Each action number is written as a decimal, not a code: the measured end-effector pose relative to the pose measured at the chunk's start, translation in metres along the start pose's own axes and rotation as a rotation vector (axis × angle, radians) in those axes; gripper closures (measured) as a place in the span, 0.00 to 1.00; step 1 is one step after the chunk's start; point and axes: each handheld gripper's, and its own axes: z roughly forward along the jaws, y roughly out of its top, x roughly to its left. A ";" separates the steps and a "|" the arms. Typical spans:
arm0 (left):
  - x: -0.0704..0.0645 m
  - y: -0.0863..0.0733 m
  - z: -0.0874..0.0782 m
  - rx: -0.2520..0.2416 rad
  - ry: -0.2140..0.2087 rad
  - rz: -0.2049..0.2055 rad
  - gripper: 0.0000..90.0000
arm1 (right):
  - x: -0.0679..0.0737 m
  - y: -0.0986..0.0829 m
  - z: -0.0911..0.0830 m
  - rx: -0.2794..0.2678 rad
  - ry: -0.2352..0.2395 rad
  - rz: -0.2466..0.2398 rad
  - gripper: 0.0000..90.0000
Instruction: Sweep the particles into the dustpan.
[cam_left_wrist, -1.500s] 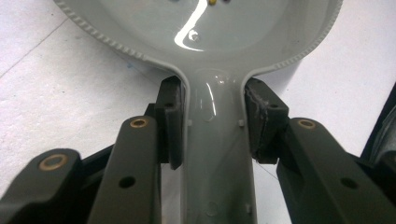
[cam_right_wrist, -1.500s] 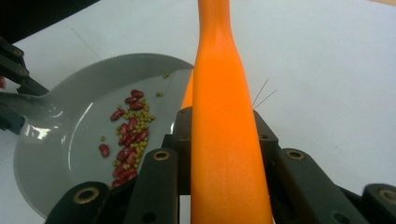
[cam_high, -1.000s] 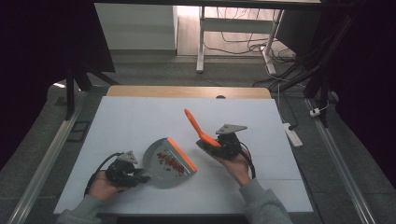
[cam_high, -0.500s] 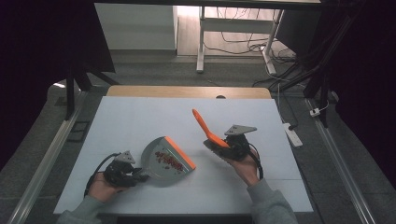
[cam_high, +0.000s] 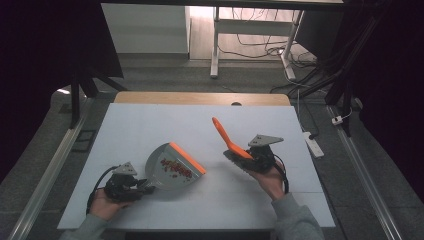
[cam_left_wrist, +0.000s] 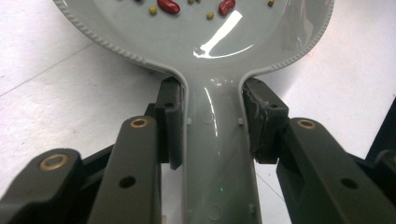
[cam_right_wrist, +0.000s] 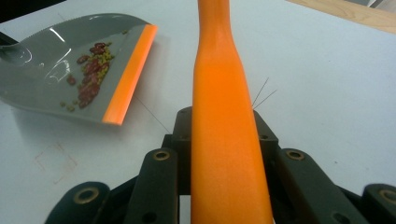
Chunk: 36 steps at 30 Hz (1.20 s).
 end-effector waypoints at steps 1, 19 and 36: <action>0.000 0.000 -0.001 -0.007 0.003 -0.009 0.69 | -0.001 -0.001 -0.001 0.000 0.000 0.004 0.79; -0.003 -0.010 -0.012 -0.068 0.087 -0.124 0.69 | -0.011 -0.015 -0.024 -0.006 -0.019 0.031 0.79; -0.011 -0.016 -0.013 -0.080 0.209 -0.192 0.69 | -0.018 -0.025 -0.030 -0.004 -0.003 0.061 0.79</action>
